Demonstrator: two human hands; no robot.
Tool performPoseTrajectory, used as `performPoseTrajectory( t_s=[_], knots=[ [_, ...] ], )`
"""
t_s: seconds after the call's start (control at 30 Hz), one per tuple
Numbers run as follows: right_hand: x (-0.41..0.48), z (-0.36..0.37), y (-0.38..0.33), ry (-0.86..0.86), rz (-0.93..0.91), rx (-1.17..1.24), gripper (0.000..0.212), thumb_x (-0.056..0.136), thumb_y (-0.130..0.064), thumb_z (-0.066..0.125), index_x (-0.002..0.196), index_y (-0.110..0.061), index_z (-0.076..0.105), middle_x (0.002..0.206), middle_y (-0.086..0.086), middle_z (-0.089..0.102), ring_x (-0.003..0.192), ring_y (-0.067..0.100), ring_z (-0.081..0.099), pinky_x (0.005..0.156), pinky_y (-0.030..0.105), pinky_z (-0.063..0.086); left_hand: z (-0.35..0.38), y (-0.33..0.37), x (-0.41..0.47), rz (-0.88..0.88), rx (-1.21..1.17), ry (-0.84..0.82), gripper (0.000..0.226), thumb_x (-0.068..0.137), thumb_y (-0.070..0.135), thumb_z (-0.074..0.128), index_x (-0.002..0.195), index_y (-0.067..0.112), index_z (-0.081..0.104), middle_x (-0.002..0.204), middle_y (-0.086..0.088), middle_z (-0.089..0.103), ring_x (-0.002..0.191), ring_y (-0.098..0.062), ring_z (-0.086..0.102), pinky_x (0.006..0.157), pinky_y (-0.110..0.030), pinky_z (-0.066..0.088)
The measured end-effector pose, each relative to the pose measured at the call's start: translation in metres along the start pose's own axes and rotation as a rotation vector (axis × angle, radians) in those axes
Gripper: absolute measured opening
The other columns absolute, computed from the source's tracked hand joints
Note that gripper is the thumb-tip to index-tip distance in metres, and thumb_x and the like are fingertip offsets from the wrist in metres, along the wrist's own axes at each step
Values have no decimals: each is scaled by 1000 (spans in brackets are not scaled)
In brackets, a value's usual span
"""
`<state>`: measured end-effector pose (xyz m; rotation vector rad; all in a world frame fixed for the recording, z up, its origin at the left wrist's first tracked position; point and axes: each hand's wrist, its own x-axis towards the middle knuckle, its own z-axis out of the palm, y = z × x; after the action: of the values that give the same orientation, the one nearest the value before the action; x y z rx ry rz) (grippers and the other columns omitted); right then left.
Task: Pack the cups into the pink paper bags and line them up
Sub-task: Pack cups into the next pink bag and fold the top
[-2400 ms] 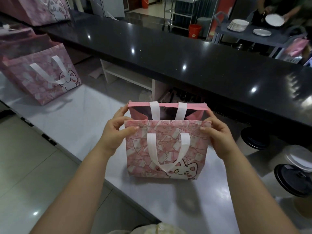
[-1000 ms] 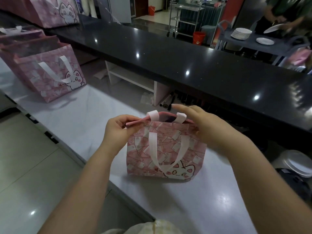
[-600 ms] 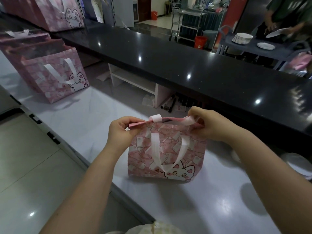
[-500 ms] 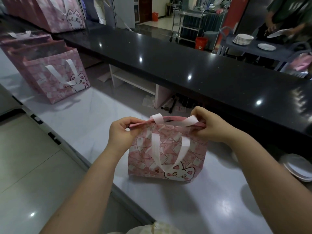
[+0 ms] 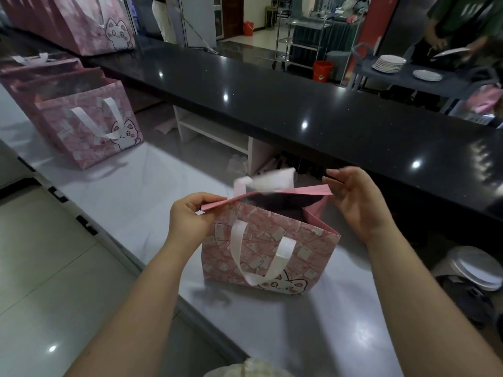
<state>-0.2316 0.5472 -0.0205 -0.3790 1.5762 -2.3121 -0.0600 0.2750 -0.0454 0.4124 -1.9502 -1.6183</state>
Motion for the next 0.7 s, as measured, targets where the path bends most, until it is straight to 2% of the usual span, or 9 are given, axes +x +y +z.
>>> performPoseTrajectory(
  t_s=[0.07, 0.13, 0.2, 0.3, 0.37, 0.47, 0.53, 0.63, 0.7],
  knots=[
    [-19, -20, 15, -42, -69, 24, 15, 93, -20, 53, 92, -9, 63, 123, 11, 65, 118, 26, 60, 99, 42, 46, 1, 0, 0, -2, 0, 4, 38, 76, -1, 77, 75, 38, 78, 81, 6, 75, 81, -14, 71, 73, -25, 59],
    [-37, -34, 33, -93, -40, -116, 24, 97, -11, 43, 109, 3, 58, 139, 6, 56, 130, 24, 51, 109, 50, 37, 2, 0, 0, -1, -4, 9, 38, 76, -1, 77, 75, 37, 78, 82, 6, 75, 82, -14, 71, 73, -24, 58],
    [-51, -38, 41, -188, 50, -238, 32, 91, -3, 45, 121, 1, 55, 147, -4, 47, 134, 16, 47, 112, 53, 33, 2, 0, 0, -8, -12, 16, 39, 76, -1, 77, 75, 37, 78, 82, 7, 75, 82, -13, 71, 72, -23, 58],
    [-63, -36, 38, -385, 142, -404, 50, 70, -20, 73, 119, -18, 63, 154, -27, 28, 138, 4, 37, 110, 41, 36, 3, 0, 0, -15, -9, 15, 41, 77, -2, 77, 74, 40, 78, 82, 9, 75, 81, -11, 71, 70, -21, 58],
    [-67, -31, 35, -352, 163, -459, 62, 59, -40, 89, 115, -23, 67, 150, -37, 24, 140, 7, 34, 108, 44, 40, 4, 0, 0, -16, -12, 7, 41, 77, -1, 76, 73, 40, 77, 81, 10, 75, 81, -10, 70, 69, -21, 57],
    [-65, -20, 35, -186, 78, -345, 42, 62, -38, 88, 94, -15, 75, 147, -33, 35, 133, 9, 47, 102, 46, 48, 2, 0, 1, -15, -46, -18, 40, 78, -3, 75, 74, 36, 78, 81, 7, 75, 80, -12, 71, 69, -21, 57],
    [-60, -14, 36, -136, 59, -334, 22, 63, -31, 83, 80, -17, 77, 142, -37, 40, 127, 7, 52, 103, 49, 47, 1, 0, 3, -23, -64, -38, 40, 78, -6, 74, 74, 34, 78, 80, 5, 75, 78, -12, 71, 68, -20, 56],
    [-48, -9, 36, -132, 45, -339, 6, 66, -24, 79, 70, -21, 75, 134, -43, 43, 129, 6, 50, 101, 45, 48, -2, 0, 7, -30, -57, -66, 43, 78, -10, 72, 73, 33, 78, 80, 5, 75, 78, -10, 70, 67, -18, 55],
    [-42, -3, 37, -100, 29, -330, 7, 64, -25, 79, 69, -22, 75, 131, -41, 49, 133, 12, 46, 98, 44, 50, -3, 0, 10, -38, -48, -81, 43, 78, -9, 72, 74, 33, 78, 80, 5, 75, 78, -10, 70, 67, -18, 55]
  ],
)
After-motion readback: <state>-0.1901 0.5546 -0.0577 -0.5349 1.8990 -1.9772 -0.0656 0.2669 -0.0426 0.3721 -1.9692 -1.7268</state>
